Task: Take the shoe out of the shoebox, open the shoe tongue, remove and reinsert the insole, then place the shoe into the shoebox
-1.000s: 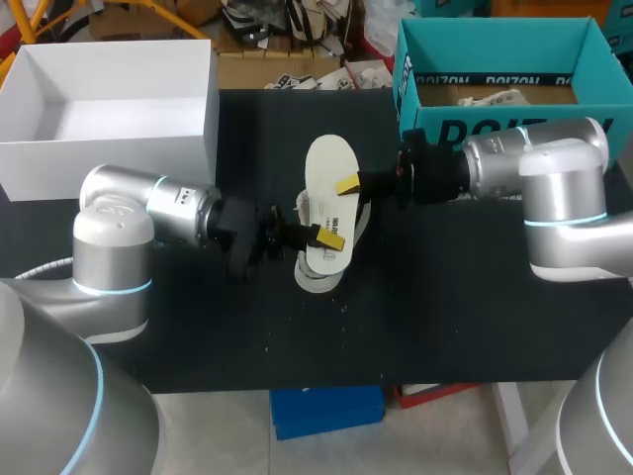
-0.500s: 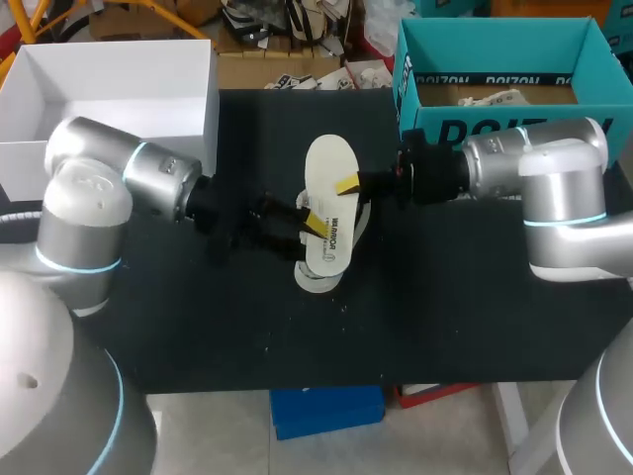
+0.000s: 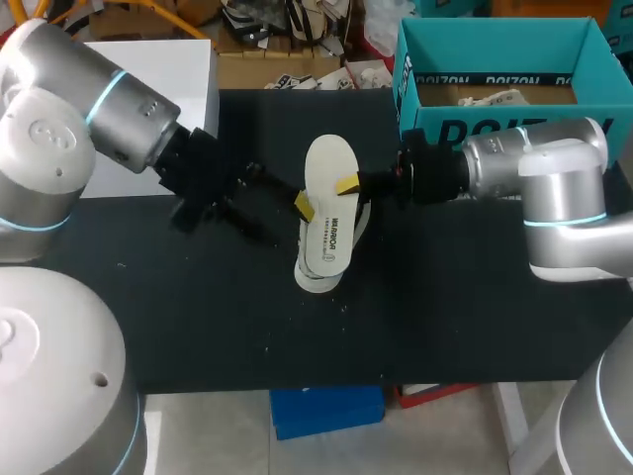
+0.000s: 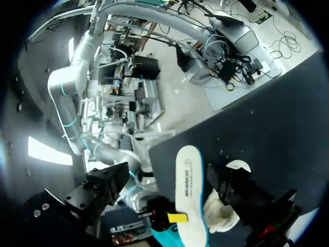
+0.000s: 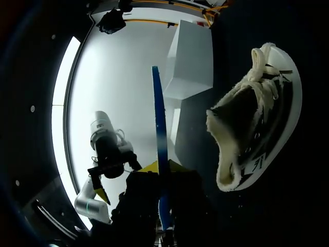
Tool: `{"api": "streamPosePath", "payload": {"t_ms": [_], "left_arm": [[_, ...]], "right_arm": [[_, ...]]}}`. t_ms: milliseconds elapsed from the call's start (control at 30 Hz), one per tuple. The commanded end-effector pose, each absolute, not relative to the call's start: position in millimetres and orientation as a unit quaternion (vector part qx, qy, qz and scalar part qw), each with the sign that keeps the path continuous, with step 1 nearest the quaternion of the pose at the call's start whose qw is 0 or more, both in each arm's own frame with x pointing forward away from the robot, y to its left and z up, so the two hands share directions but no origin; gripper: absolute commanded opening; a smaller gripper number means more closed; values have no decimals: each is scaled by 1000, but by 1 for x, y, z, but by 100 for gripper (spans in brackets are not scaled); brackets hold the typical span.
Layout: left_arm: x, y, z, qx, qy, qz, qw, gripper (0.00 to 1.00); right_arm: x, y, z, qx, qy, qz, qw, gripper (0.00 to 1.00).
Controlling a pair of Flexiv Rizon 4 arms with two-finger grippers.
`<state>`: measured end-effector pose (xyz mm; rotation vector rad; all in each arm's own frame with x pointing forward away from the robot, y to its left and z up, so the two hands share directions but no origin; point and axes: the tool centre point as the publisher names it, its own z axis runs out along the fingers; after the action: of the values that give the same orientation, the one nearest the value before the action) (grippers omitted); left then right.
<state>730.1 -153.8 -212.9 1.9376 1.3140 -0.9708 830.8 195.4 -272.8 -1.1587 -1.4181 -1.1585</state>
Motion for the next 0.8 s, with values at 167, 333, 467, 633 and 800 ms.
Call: {"api": "streamPosePath", "payload": {"t_ms": [167,333,467,633,800], "left_arm": [[726,-156,-207,833,543,21,103,100],[726,-156,-207,833,543,21,103,100],[728,-176,-208,825,556,71,74,100],[730,-194,-211,809,580,95,7,100],[728,-199,-214,804,589,87,-6,100]], "right_arm": [[831,196,-273,-472,-579,-471,469,0],[831,196,-273,-472,-579,-471,469,0],[831,196,-273,-472,-579,-471,469,0],[831,196,-273,-472,-579,-471,469,0],[831,196,-273,-472,-579,-471,469,0]]}}
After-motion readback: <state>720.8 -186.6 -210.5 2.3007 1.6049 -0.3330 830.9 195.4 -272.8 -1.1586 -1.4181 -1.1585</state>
